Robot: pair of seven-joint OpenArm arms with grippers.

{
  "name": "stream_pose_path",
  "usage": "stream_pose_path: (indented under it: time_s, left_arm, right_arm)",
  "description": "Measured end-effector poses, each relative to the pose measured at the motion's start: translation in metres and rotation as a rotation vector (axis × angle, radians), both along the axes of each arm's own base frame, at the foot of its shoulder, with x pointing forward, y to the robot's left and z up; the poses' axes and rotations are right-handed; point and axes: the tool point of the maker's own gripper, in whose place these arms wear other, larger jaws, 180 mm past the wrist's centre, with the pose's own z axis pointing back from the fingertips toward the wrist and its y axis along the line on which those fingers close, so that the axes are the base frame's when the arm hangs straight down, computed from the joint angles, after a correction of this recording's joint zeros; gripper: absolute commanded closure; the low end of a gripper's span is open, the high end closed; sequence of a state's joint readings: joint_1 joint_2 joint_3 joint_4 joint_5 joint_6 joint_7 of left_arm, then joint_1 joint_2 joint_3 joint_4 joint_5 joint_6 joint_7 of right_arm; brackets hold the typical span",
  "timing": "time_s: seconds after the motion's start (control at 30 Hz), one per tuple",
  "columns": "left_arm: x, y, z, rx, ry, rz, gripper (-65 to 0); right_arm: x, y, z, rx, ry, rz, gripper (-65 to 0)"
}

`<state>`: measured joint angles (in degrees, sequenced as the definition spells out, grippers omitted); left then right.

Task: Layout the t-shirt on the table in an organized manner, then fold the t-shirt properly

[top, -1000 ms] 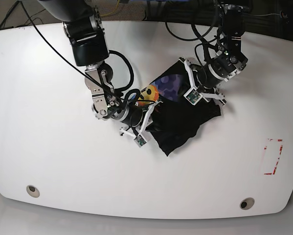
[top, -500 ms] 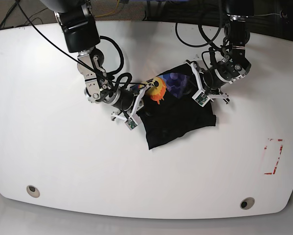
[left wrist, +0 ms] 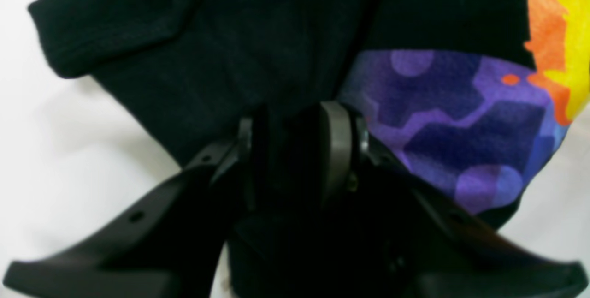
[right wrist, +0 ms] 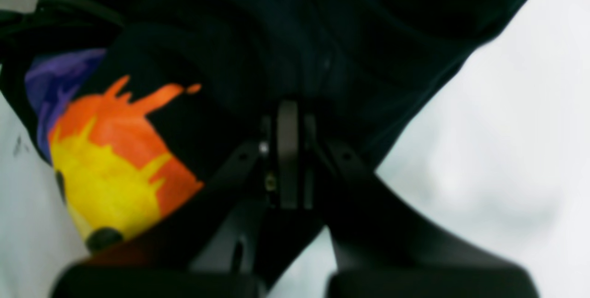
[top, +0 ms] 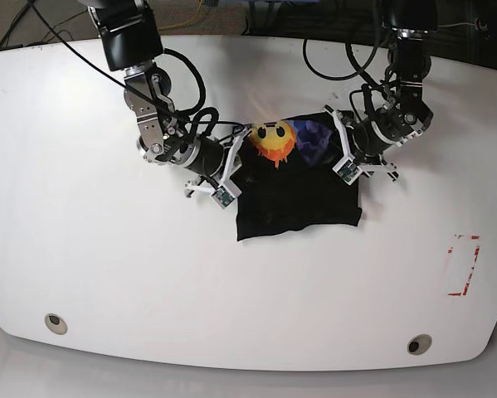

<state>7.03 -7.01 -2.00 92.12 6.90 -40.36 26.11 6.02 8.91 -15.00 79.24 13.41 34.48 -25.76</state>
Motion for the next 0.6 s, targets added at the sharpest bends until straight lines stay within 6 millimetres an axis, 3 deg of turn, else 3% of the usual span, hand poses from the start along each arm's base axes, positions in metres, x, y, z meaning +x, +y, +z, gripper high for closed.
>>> stream_pose_path:
  time_s: [0.1,0.23,0.43,0.6]
  left_arm:
    - [0.003,-0.001,0.017,0.023,-0.046,-0.009,-15.7]
    - [0.016,-0.006,0.055,0.023,-0.163,-0.019,-15.7]
    - [0.028,-0.017,0.072,-0.016,-0.216,0.001,-15.3]
    - [0.051,-0.02,0.092,-0.066,-0.288,0.126,-8.6]
  right_arm:
    - [0.004,0.0,0.012,0.003,-0.035,-0.001,0.0]
    - [0.016,-0.012,0.03,-0.042,-0.085,-0.033,0.0]
    - [0.034,-0.023,0.058,-0.048,-0.162,-0.067,0.0]
    - [0.042,-0.038,0.067,-0.034,-0.181,-0.122,0.0]
